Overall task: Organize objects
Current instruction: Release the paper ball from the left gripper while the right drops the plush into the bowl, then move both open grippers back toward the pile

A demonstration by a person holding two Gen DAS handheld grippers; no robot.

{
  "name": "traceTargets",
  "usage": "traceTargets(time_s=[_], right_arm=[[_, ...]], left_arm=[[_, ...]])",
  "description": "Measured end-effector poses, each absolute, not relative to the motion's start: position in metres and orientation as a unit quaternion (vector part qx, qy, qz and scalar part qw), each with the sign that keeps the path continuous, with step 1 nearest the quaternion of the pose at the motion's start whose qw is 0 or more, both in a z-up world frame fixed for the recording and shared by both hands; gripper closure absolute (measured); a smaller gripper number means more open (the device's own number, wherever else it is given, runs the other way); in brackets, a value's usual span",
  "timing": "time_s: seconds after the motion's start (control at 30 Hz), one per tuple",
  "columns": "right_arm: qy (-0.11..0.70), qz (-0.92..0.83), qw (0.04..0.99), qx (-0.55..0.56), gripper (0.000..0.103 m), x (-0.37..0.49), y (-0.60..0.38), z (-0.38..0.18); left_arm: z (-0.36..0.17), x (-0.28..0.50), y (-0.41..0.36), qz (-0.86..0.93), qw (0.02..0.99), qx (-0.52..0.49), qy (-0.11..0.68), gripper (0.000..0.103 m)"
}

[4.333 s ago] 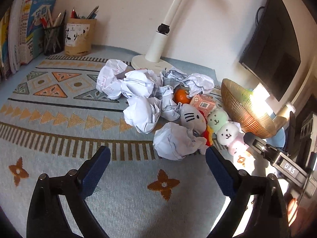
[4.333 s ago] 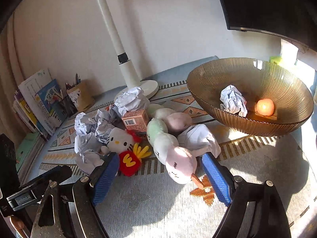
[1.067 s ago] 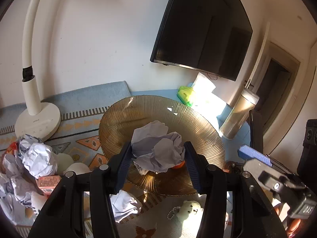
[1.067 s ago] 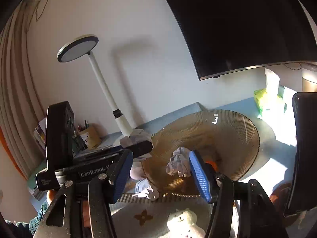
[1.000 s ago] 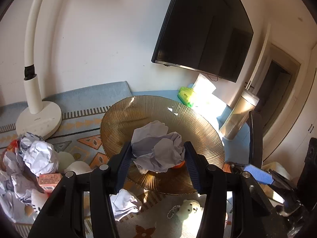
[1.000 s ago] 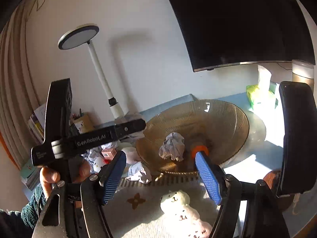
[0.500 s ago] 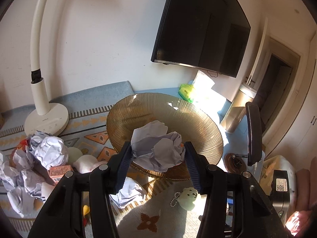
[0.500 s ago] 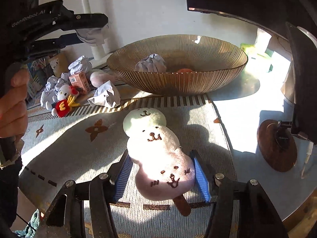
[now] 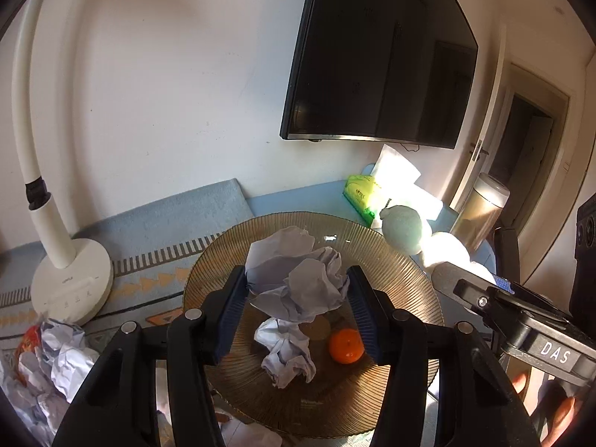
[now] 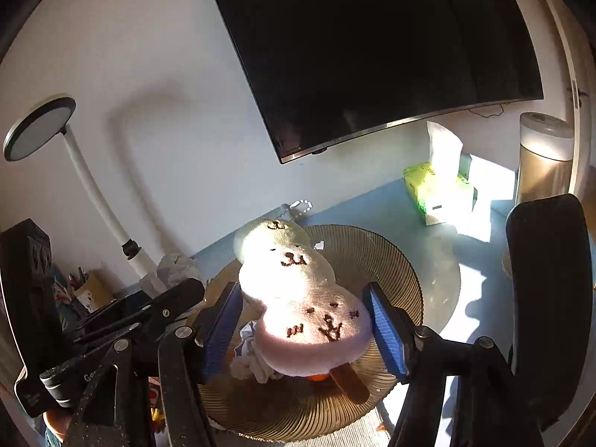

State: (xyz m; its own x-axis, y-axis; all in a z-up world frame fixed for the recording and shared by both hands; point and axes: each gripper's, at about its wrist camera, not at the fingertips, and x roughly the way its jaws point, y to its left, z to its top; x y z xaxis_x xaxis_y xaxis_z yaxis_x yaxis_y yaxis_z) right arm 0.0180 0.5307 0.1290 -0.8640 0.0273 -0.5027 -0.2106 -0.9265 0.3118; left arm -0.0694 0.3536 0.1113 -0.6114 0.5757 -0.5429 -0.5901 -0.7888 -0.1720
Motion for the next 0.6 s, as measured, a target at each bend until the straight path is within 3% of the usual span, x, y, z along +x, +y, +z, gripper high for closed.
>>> traceTargets(time_s=[0.03,0.07,0.13,0.33,0.53,0.6], right_arm=[[0.184,0.948,0.067,-0.251,0.032,0.012,0.533,0.129],[0.184,0.948,0.068,-0.252,0.03,0.008,0.536,0.129],[0.19,0.944,0.064,-0.262,0.029,0.005,0.54,0.126],[0.195,0.943,0.036,-0.267,0.029,0.033,0.53,0.124],[0.129,0.958,-0.048,-0.253,0.028,0.066,0.451,0.153],[0.109,0.961,-0.079,-0.24,0.019,0.08,0.422,0.164]], left_arm=[[0.112,-0.072,0.356,0.899,0.324,-0.293,0.011,0.041],[0.111,-0.076,0.359,0.899,0.323,-0.294,0.012,0.023],[0.109,-0.08,0.358,0.903,0.31,-0.298,0.008,0.015],[0.111,-0.062,0.32,0.898,0.31,-0.31,-0.027,0.015],[0.133,-0.008,0.245,0.922,0.272,-0.274,-0.035,0.015],[0.137,0.011,0.21,0.932,0.249,-0.26,-0.044,0.013]])
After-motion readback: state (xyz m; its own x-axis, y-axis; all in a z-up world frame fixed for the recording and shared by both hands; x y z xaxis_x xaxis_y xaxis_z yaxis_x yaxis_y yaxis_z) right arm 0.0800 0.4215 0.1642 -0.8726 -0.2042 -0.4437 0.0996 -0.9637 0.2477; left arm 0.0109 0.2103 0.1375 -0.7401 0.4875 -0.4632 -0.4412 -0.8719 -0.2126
